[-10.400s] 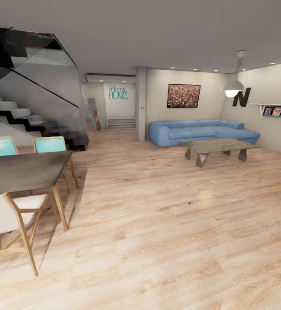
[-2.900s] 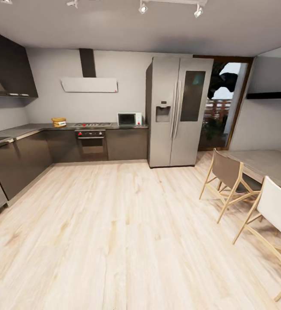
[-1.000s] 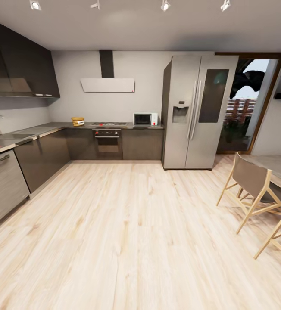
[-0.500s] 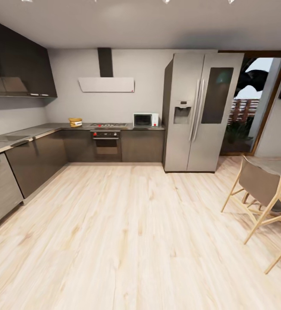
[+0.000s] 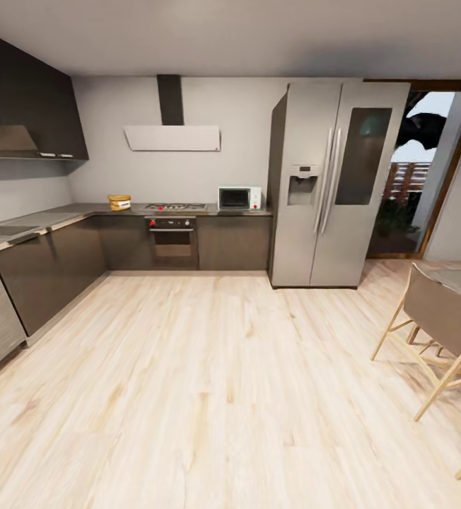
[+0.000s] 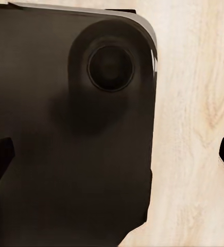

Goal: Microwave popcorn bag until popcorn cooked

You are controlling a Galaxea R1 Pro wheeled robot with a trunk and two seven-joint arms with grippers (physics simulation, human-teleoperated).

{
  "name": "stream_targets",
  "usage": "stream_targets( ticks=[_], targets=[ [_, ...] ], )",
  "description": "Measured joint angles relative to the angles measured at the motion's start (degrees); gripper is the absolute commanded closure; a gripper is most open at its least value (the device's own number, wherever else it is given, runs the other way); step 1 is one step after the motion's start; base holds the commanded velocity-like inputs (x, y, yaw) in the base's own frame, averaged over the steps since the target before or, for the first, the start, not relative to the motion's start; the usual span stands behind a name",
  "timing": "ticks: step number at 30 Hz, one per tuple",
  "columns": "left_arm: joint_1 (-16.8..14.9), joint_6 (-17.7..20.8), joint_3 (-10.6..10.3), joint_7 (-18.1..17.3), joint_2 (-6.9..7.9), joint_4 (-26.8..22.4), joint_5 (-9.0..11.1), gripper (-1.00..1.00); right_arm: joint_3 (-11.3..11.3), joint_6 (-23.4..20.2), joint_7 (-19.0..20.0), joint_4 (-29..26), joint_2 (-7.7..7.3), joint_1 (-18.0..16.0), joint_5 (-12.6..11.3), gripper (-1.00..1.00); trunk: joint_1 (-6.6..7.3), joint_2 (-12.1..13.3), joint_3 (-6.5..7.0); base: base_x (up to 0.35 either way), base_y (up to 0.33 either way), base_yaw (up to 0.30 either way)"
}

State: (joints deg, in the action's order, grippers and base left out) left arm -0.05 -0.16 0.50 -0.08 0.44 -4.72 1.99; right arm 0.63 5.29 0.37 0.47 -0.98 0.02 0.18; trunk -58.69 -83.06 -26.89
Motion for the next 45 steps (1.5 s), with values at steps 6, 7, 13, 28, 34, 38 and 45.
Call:
stream_targets(
  ticks=[6, 7, 13, 28, 34, 38, 45],
  targets=[
    [0.01, 0.00, 0.00, 0.00, 0.00, 0.00, 0.01, -1.00, 0.10, -0.06, 0.21, 0.00, -0.06, 0.01, 0.13, -1.00, 0.00, 0.00, 0.00, 0.321, 0.000, 0.000],
    [0.02, 0.00, 0.00, 0.00, 0.00, 0.01, 0.02, -1.00, 0.10, -0.08, 0.22, 0.00, 0.00, 0.01, 0.14, -1.00, 0.00, 0.00, 0.00, 0.321, 0.000, 0.000],
    [-0.02, 0.00, 0.00, 0.00, 0.04, 0.00, 0.08, -1.00, 0.08, -0.01, -0.24, 0.00, 0.09, 0.01, -0.05, -1.00, 0.00, 0.00, 0.00, 0.321, 0.000, 0.000],
    [-0.01, 0.01, 0.00, 0.00, 0.07, 0.00, 0.08, -1.00, 0.10, -0.11, -0.25, 0.00, 0.04, 0.00, -0.16, -1.00, 0.00, 0.00, 0.00, 0.320, -0.028, 0.000],
    [-0.01, 0.26, 0.00, 0.00, 0.08, 0.00, 0.08, -1.00, 0.28, -0.19, -0.31, 0.00, -0.07, 0.00, 0.51, -1.00, 0.00, 0.00, 0.00, 0.320, -0.106, 0.000],
    [-0.01, 0.23, 0.00, 0.00, 0.08, 0.00, 0.08, -1.00, 1.00, -0.07, -0.43, 0.00, 0.07, 0.00, 4.33, -1.00, 0.00, 0.00, 0.00, 0.320, -0.089, 0.000],
    [0.00, 0.18, 0.00, 0.00, 0.08, 0.01, 0.08, -1.00, 1.10, 0.11, -0.45, 0.00, 0.10, 0.00, 5.36, -1.00, 0.00, 0.00, 0.00, 0.320, -0.080, 0.000]
  ],
)
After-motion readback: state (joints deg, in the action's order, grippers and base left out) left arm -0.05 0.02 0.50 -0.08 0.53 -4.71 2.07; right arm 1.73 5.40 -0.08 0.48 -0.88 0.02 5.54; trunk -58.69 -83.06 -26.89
